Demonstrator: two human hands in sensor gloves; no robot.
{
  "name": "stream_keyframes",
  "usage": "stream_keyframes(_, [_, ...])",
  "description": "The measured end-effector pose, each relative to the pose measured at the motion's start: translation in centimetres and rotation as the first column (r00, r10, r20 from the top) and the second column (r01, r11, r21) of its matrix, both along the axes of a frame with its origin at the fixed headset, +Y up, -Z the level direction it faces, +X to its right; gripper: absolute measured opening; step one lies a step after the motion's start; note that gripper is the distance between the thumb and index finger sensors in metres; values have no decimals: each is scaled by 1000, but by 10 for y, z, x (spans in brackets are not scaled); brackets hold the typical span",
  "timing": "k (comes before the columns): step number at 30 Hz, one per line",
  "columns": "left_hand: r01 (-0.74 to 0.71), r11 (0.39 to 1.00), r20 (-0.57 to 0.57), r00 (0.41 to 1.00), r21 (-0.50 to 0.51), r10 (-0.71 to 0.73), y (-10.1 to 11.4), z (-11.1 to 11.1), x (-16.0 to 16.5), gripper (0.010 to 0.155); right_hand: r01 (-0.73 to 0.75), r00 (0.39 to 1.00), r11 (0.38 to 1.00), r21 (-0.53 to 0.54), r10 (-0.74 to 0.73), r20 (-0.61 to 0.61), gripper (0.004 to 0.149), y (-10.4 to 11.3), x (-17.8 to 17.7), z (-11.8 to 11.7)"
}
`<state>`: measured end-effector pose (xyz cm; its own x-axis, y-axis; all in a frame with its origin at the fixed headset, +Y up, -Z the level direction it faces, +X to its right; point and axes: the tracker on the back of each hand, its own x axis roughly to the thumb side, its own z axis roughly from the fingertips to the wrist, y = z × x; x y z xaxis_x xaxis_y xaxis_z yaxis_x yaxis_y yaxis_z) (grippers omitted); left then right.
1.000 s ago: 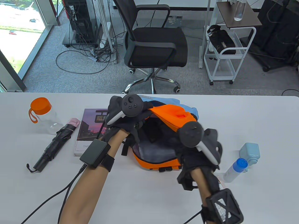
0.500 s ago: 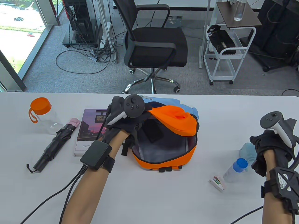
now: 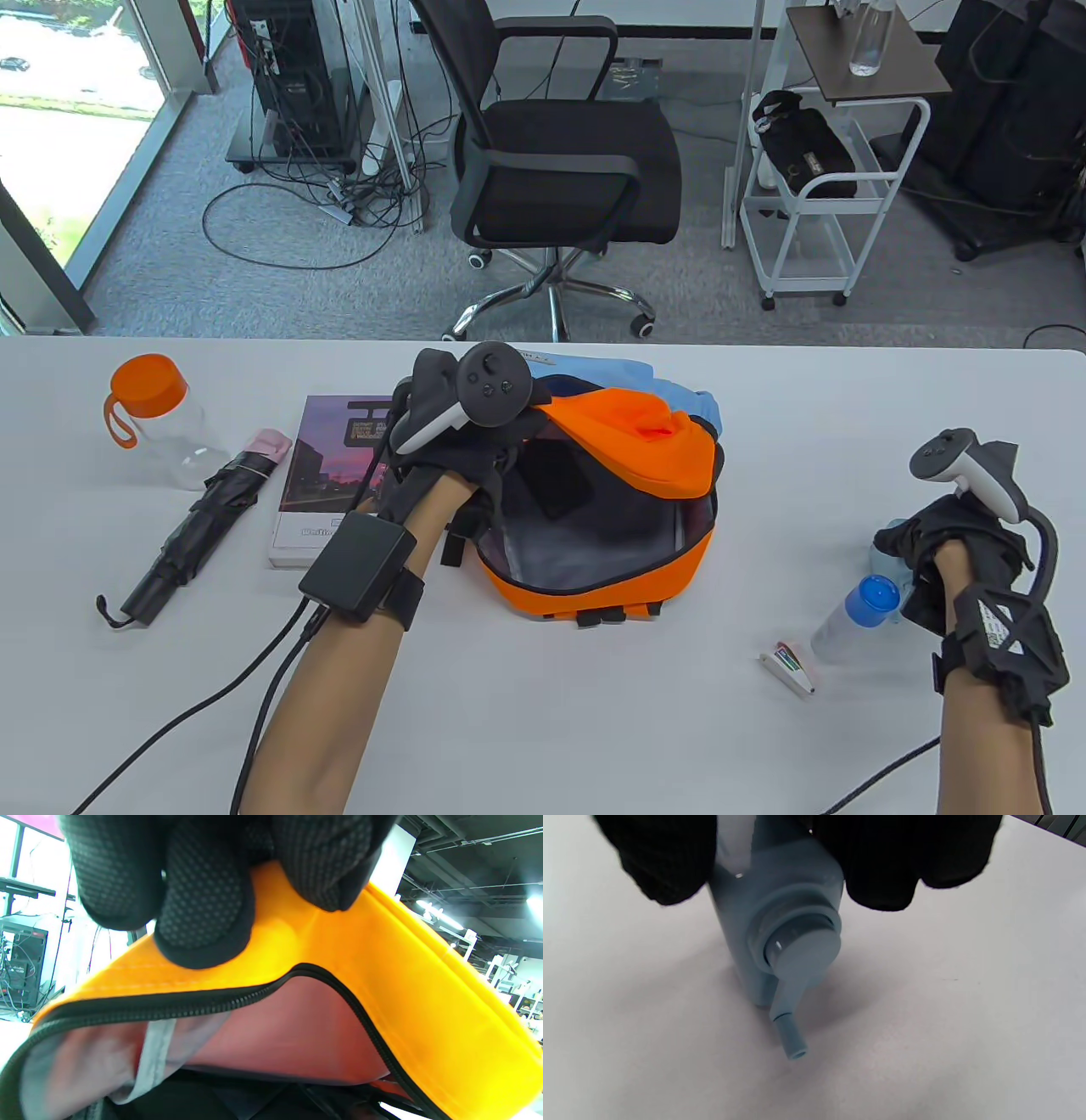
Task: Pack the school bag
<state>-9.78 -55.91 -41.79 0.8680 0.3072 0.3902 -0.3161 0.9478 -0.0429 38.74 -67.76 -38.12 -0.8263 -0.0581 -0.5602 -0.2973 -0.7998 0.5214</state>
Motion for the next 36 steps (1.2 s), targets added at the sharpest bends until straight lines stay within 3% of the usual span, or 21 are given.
stream_keyframes(6, [-2,1000,1,1000,-5,2,-1,0,-1,46,-22,999,1000,10,23,-45,91,0,-6,-3])
stream_keyframes(10, [-2,1000,3,1000,-9,2,-3,-1,-1,46,-145,984,985,98,153,-90,91,18,-15,-1])
stream_keyframes(12, [-6,1000,3,1000,-12,6,-4,-2,-1,46,-175,976,973,149,191,-99,90,37,-22,1])
stream_keyframes(17, [-26,999,1,1000,-21,26,-4,-2,-3,46,-246,945,939,241,288,-155,90,111,-58,11])
stream_keyframes(21, [-16,999,16,1000,-51,17,-5,-1,-2,47,-279,883,876,393,395,-253,89,175,-120,28])
stream_keyframes(25, [-14,999,18,1000,-37,14,-2,-4,-4,46,-205,817,838,506,431,-383,89,204,-196,59])
stream_keyframes(29, [-24,999,23,999,-27,25,0,-3,-5,46,-16,758,855,518,348,-552,89,187,-263,92])
stream_keyframes(33, [4,1000,28,1000,-2,-4,0,3,-2,46,149,707,882,447,221,-672,90,136,-316,109])
stream_keyframes(36, [18,999,34,999,39,-20,3,7,1,46,144,685,850,507,284,-671,90,100,-338,102])
